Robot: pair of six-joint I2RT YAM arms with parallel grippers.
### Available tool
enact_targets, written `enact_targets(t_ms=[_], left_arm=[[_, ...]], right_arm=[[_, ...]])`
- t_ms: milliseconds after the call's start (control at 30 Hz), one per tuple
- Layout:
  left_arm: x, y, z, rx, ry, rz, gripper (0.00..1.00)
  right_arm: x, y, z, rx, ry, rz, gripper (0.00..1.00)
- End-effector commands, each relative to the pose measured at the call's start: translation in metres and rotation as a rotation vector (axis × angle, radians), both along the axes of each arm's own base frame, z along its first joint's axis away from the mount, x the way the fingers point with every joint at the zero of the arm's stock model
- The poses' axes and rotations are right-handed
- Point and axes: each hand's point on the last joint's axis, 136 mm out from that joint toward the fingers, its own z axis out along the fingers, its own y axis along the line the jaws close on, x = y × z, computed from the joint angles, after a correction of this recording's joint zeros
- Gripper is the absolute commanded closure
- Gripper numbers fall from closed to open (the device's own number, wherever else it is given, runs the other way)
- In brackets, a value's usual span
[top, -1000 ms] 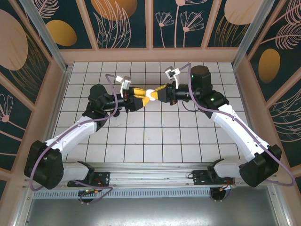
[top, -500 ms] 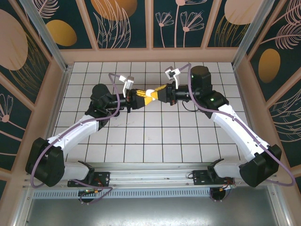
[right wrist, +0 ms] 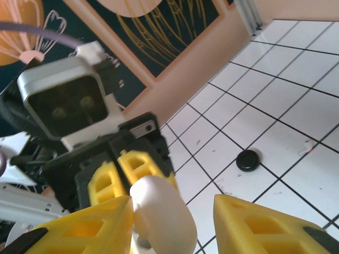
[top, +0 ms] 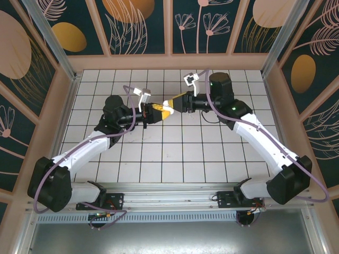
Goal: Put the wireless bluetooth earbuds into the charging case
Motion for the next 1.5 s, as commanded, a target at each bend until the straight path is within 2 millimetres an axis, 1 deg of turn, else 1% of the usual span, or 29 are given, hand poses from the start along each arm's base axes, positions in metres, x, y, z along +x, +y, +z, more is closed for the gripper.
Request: enact_targets(t_ms=[0,100,233,300,367,600,700,733,800,867,967,1033,1100,1200,1300,1367,1400,1467], left_arm=[[-0.022,0.002,0.024,-0.031,-0.169,-0.046,1.0],[-0.021,0.004,0.025,-0.029,-0.188,-0.03,1.0],[-0.018,0.004,0.019,-0.021,-0.182,-0.01,1.0],[-0.016,0.005,0.015,-0.013,-0.18,0.008,1.0],[-0.011,0.006,0.006,0.006,-0.165,0.037,1.0],[0.005,0.013,-0.022,0.053,-0.104,0.125,1.0],[0.01,0.018,-0.031,0.066,-0.087,0.161,1.0],[0.011,0.02,-0.035,0.072,-0.082,0.176,1.0],[0.012,0.024,-0.04,0.079,-0.077,0.196,1.0],[0.013,0.027,-0.045,0.087,-0.073,0.21,1.0],[0.013,0.028,-0.052,0.102,-0.07,0.215,1.0],[0.014,0.028,-0.056,0.12,-0.069,0.213,1.0],[0.014,0.028,-0.062,0.143,-0.069,0.21,1.0],[0.016,0.026,-0.069,0.177,-0.071,0.2,1.0],[0.017,0.026,-0.079,0.208,-0.064,0.191,1.0],[0.018,0.026,-0.086,0.224,-0.062,0.192,1.0],[0.019,0.026,-0.088,0.229,-0.065,0.194,1.0],[0.02,0.025,-0.092,0.235,-0.061,0.188,1.0]], right_arm=[[0.018,-0.002,-0.019,-0.049,0.067,-0.081,0.57],[0.021,-0.001,-0.028,-0.06,0.095,-0.085,0.57],[0.027,-0.002,-0.04,-0.077,0.129,-0.109,0.53],[0.03,-0.003,-0.043,-0.081,0.141,-0.121,0.52],[0.033,-0.005,-0.041,-0.076,0.143,-0.132,0.51],[0.051,-0.026,-0.03,-0.061,0.149,-0.195,0.47],[0.064,-0.041,-0.031,-0.079,0.151,-0.25,0.46],[0.071,-0.049,-0.035,-0.097,0.155,-0.289,0.46],[0.086,-0.064,-0.049,-0.149,0.172,-0.381,0.46],[0.099,-0.074,-0.072,-0.206,0.204,-0.42,0.46],[0.116,-0.083,-0.115,-0.353,0.257,-0.425,0.5],[0.128,-0.088,-0.151,-0.491,0.302,-0.414,0.53],[0.136,-0.09,-0.175,-0.58,0.338,-0.389,0.55],[0.147,-0.095,-0.205,-0.686,0.353,-0.372,0.57],[0.151,-0.098,-0.23,-0.766,0.375,-0.341,0.58],[0.152,-0.098,-0.242,-0.791,0.381,-0.32,0.6],[0.152,-0.098,-0.248,-0.796,0.386,-0.317,0.63],[0.152,-0.095,-0.256,-0.782,0.385,-0.299,0.65]])
